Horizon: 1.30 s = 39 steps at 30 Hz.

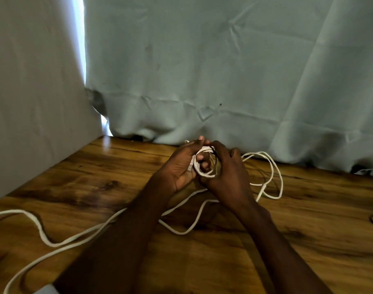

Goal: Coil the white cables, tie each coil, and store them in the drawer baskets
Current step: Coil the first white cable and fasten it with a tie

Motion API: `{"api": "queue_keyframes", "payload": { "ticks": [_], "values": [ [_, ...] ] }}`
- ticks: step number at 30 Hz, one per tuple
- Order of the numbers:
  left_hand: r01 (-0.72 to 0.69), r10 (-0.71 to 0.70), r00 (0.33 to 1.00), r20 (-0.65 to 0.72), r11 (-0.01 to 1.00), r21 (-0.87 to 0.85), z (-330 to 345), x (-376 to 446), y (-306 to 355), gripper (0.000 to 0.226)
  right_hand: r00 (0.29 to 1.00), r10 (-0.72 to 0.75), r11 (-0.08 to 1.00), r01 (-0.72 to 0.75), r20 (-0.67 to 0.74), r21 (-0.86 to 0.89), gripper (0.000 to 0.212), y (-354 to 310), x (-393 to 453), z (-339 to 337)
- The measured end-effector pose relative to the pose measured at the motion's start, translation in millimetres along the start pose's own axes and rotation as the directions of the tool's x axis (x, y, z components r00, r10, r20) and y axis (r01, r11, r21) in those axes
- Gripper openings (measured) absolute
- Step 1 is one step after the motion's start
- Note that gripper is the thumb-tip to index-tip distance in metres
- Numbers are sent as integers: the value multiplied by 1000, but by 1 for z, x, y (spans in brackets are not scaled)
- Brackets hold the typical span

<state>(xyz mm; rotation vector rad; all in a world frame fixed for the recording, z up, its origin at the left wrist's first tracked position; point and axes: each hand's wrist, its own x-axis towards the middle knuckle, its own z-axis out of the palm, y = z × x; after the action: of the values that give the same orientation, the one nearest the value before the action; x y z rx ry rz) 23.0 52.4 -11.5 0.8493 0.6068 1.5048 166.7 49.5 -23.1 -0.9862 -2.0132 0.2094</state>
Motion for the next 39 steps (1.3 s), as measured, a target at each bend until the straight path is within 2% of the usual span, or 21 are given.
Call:
{"api": "queue_keyframes", "payload": {
  "ticks": [6, 9, 12, 14, 17, 20, 23, 26, 29, 32, 35, 37, 39],
  "values": [
    [-29, 18, 992, 125, 996, 88, 2, -7, 3, 38, 994, 92, 996, -92, -61, 5, 84, 4, 3, -3],
    [-73, 66, 994, 91, 994, 77, 4, -6, 0, 29, 995, 81, 997, -80, -57, 13, 84, 4, 2, -2],
    [-107, 107, 994, 14, 994, 23, 5, -3, -1, 15, 998, 57, 998, -56, -33, 24, 93, 0, 2, -1],
    [-120, 118, 993, -30, 991, -59, 3, -2, 1, 11, 998, 60, 991, -55, -37, 120, 97, -4, 4, 0],
    [-159, 148, 984, -100, 982, -106, -1, -1, 4, 10, 996, 51, 958, -29, -68, 285, 85, -3, 4, 4],
    [-205, 190, 969, -154, 975, -82, -3, 0, 7, 10, 993, 66, 945, -31, -99, 327, 54, -9, 3, 7],
    [-241, 241, 962, -131, 970, 17, -1, -1, 7, 10, 964, 168, 963, -115, -208, 244, 22, -13, 6, 6],
    [-263, 283, 956, -79, 944, 200, 7, -3, 2, 11, 959, 210, 976, -195, -189, 93, 24, -12, 7, 9],
    [-303, 340, 940, -37, 877, 374, 12, -3, -3, 14, 966, 220, 975, -213, -133, 66, 19, -11, 4, 6],
    [-345, 432, 900, -50, 780, 522, 9, -3, -4, 20, 960, 202, 976, -181, -196, 121, 13, -13, 5, -1],
    [-364, 498, 866, -49, 694, 620, 7, -6, -3, 19, 982, 88, 996, -87, -167, 16, 12, -20, 1, 2],
    [-393, 532, 847, 0, 626, 673, 5, -9, -5, 16, 991, 90, 995, -85, -102, 47, 12, -19, 0, 4],
    [-423, 565, 824, 42, 563, 710, 1, -11, -6, 12, 984, 173, 970, -161, -51, 181, 12, -17, 2, 3]
  ]
}}
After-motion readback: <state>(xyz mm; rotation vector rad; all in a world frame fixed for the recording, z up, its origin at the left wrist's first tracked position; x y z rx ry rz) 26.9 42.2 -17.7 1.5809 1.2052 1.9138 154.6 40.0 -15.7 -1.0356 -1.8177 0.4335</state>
